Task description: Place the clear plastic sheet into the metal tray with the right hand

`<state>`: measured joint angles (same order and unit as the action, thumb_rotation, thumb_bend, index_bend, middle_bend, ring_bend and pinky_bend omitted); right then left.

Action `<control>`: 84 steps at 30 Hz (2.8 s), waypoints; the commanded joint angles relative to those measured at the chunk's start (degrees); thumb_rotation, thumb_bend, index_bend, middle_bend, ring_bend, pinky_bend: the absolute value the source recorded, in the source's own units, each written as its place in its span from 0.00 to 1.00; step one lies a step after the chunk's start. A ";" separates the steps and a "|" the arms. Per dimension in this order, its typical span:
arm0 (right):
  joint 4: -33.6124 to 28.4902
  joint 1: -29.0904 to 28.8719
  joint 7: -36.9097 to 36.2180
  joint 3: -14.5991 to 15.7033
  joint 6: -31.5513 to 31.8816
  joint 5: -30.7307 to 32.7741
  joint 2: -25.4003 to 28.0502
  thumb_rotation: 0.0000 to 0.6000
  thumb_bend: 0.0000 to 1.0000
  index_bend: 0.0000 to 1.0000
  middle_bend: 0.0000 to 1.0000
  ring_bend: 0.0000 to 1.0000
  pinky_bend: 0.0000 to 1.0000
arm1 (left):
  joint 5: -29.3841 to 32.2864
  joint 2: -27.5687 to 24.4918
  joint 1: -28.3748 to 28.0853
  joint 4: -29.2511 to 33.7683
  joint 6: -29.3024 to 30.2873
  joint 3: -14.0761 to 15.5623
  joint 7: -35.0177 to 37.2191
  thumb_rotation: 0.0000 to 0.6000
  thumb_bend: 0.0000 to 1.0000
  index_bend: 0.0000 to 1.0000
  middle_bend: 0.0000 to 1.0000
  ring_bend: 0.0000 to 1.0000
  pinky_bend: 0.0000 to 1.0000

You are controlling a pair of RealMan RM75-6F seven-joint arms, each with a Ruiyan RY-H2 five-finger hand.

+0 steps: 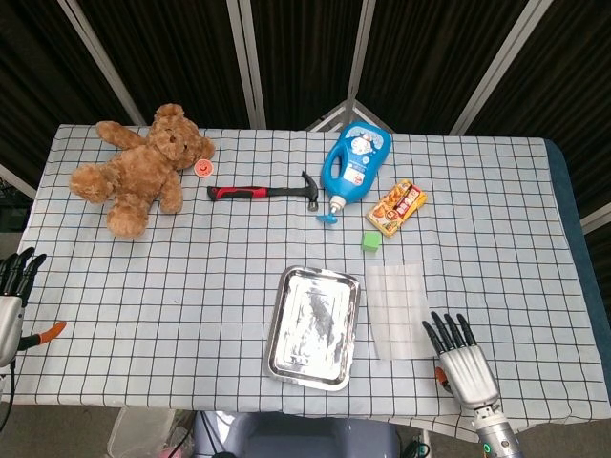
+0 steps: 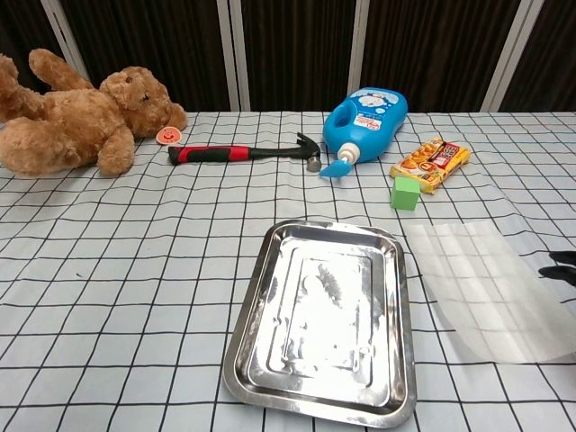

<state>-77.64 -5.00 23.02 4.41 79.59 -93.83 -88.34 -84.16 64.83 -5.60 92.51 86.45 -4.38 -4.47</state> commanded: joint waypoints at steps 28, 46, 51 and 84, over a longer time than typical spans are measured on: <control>5.47 -2.45 -2.55 -2.88 -1.02 1.34 -5.66 1.00 0.37 0.37 0.06 0.00 0.00 | 0.13 -3.50 -0.27 6.45 -1.30 0.58 -2.30 1.00 0.00 0.00 0.00 0.00 0.00; 7.76 -3.43 -6.35 -3.23 1.18 -0.24 -7.32 1.00 0.51 0.61 0.15 0.02 0.00 | 0.92 -3.57 -0.42 6.30 -2.16 0.68 -1.64 1.00 0.00 0.00 0.00 0.00 0.00; 7.50 -3.54 -6.89 -3.01 1.79 -0.81 -7.14 1.00 0.52 0.62 0.16 0.02 0.00 | 0.75 -3.53 -0.43 6.28 -2.10 0.74 -1.58 1.00 0.00 0.00 0.00 0.00 0.00; -20.05 -8.62 -7.91 -9.53 9.03 -8.08 -0.15 1.00 0.52 0.65 0.19 0.03 0.00 | 0.78 -3.49 -0.35 6.05 -1.69 0.58 -0.91 1.00 0.00 0.00 0.00 0.00 0.00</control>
<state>-95.92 -13.15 14.99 -4.88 88.35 -101.08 -88.81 -83.38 61.34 -5.94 98.56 84.76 -3.79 -5.38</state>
